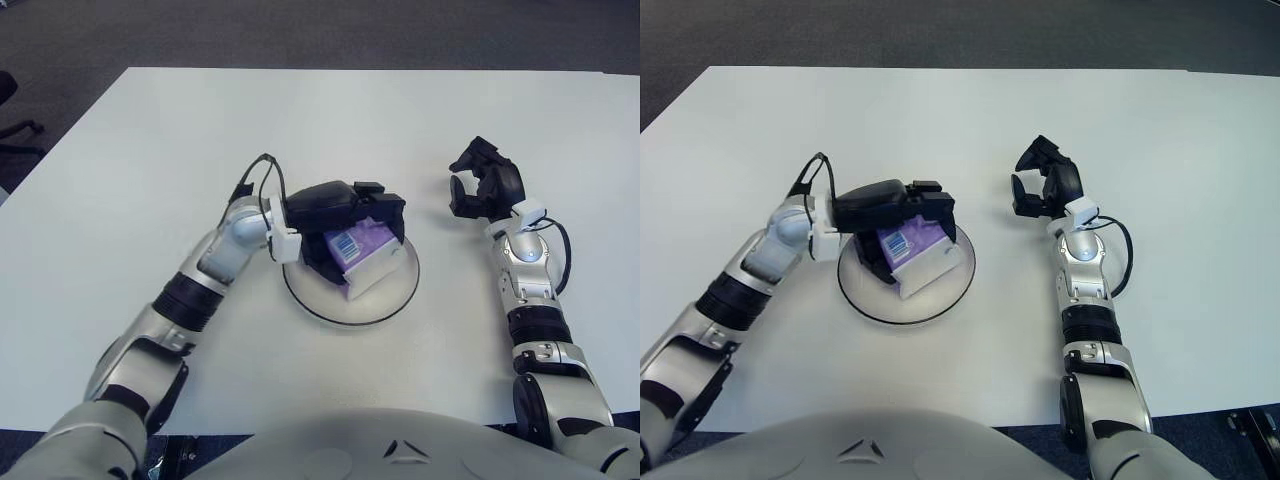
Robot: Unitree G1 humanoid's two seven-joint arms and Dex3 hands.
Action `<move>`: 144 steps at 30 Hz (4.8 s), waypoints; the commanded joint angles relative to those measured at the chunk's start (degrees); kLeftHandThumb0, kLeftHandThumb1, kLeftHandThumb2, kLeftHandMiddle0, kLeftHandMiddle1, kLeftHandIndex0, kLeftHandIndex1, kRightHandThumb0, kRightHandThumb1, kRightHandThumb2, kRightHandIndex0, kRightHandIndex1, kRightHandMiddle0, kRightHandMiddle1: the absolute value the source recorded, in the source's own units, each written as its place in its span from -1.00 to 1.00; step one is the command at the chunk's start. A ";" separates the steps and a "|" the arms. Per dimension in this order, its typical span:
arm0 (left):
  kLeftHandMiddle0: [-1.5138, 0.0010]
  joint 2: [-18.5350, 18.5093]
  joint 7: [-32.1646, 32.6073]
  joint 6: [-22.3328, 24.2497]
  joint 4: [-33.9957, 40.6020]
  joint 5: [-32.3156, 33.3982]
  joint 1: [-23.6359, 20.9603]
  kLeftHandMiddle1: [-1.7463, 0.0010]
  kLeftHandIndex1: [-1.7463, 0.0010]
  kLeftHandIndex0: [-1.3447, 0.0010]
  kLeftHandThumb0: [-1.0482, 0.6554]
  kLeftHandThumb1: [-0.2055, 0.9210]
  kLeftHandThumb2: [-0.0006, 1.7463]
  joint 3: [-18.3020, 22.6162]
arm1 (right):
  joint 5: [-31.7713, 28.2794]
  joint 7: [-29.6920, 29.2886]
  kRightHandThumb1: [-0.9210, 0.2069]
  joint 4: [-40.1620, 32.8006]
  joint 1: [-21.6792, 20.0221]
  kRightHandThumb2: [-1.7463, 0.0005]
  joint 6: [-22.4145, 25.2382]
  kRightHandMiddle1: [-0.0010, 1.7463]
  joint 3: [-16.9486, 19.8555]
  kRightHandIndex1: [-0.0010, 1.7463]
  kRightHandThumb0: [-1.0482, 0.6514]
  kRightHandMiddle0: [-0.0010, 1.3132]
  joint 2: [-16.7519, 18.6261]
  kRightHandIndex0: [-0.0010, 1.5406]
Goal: Put the tissue paper into the plate.
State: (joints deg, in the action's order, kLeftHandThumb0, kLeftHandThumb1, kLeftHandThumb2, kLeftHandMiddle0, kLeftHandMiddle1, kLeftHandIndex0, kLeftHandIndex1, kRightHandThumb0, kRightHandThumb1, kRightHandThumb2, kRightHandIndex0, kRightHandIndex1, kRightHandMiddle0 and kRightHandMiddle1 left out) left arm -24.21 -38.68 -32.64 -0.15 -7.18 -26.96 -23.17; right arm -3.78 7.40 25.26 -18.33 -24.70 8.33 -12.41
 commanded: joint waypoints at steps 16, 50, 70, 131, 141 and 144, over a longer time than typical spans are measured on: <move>0.79 -4.42 -10.23 4.82 5.02 12.70 -0.59 0.39 0.05 1.00 -0.74 0.97 -0.59 2.67 | 1.87 -3.47 -0.01 6.20 9.93 -0.44 -0.59 1.00 -0.77 1.00 -0.32 -0.12 3.63 0.72; 0.97 -7.20 -19.92 4.48 2.41 20.62 -4.30 0.98 1.00 1.00 -1.00 1.00 -0.31 8.74 | 2.70 -5.01 0.09 9.76 8.01 -0.53 1.51 1.00 -1.33 1.00 -0.34 -0.04 3.27 0.70; 0.60 -5.74 -4.09 -3.98 -8.78 15.81 0.01 0.87 0.11 1.00 -0.99 1.00 -0.21 23.25 | 0.03 -1.51 0.01 7.59 9.09 -0.46 0.60 1.00 -1.15 1.00 -0.32 -0.10 3.87 0.71; -0.75 16.70 31.66 25.80 -5.11 18.09 18.92 -1.00 -1.00 -0.55 -0.32 0.84 -0.02 32.90 | -1.53 -0.16 -0.07 7.71 8.75 -0.40 0.95 1.00 -0.59 1.00 -0.30 -0.16 3.93 0.69; -0.76 17.52 31.65 24.77 -7.46 18.05 20.60 -1.00 -1.00 -0.56 -0.30 0.76 0.01 32.35 | -1.54 0.17 -0.08 7.53 8.94 -0.39 0.68 1.00 -0.54 1.00 -0.30 -0.16 3.79 0.69; -0.76 17.96 31.48 24.25 -9.16 18.22 21.27 -1.00 -1.00 -0.54 -0.30 0.74 0.02 32.36 | -1.49 0.18 -0.08 7.45 8.97 -0.39 0.58 1.00 -0.50 1.00 -0.30 -0.17 3.81 0.70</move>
State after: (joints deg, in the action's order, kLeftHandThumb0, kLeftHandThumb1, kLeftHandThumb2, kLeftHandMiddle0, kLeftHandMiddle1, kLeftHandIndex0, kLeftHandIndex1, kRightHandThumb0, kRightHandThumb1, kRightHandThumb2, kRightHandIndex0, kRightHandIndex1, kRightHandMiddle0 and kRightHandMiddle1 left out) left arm -9.79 -8.01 -8.02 -5.53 10.48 -11.06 9.26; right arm -3.92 7.57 27.36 -18.94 -23.70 7.75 -12.59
